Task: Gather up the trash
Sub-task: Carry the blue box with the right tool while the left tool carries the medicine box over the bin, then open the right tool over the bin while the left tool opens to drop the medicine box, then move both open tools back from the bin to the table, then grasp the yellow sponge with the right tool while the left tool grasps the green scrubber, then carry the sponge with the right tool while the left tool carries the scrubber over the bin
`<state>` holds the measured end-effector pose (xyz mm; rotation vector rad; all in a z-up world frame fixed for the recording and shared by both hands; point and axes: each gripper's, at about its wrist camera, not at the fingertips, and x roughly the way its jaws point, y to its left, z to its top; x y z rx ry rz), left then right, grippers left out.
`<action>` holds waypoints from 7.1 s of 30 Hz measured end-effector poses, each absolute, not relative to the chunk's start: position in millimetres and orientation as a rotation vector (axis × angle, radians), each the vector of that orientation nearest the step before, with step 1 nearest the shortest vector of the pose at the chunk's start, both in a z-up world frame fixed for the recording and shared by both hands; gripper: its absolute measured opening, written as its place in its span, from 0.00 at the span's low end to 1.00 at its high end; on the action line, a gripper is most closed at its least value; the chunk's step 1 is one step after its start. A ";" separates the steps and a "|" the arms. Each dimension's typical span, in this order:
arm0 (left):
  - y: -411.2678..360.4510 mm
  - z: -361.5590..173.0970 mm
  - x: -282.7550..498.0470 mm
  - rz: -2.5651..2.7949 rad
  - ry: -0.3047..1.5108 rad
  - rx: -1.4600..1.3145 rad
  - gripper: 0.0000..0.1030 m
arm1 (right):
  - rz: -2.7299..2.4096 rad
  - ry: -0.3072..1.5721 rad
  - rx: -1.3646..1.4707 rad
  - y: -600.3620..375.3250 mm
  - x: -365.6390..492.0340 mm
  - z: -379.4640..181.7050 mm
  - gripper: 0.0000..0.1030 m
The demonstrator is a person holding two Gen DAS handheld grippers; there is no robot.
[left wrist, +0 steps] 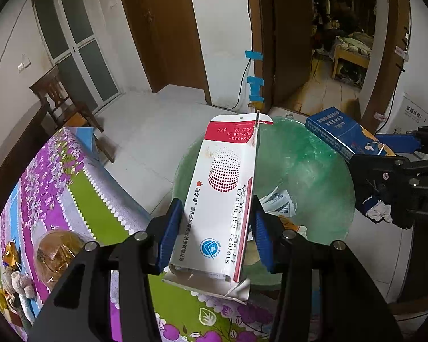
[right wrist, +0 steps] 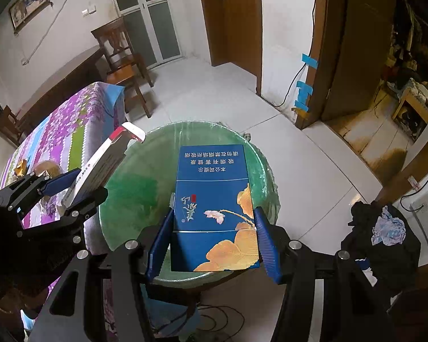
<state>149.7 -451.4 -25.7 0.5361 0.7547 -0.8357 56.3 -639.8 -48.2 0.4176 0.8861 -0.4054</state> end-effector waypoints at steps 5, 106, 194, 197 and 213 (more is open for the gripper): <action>-453.5 -25.8 149.7 -0.839 0.752 0.538 0.45 | -0.405 0.879 0.415 -640.4 58.4 -46.7 0.56; -33.9 -77.5 317.3 -0.166 0.942 0.054 0.17 | 0.388 0.774 0.214 -258.5 211.3 -73.9 0.31; -88.8 -36.5 152.6 -0.176 0.713 0.195 0.16 | 0.111 0.575 0.255 -293.5 81.0 -46.5 0.31; -98.0 -33.4 155.5 -0.189 0.703 0.204 0.16 | 0.085 0.559 0.255 -304.6 79.5 -40.9 0.31; -168.6 -13.7 160.5 -0.315 0.655 0.270 0.16 | -0.050 0.508 0.244 -365.4 60.5 -14.4 0.31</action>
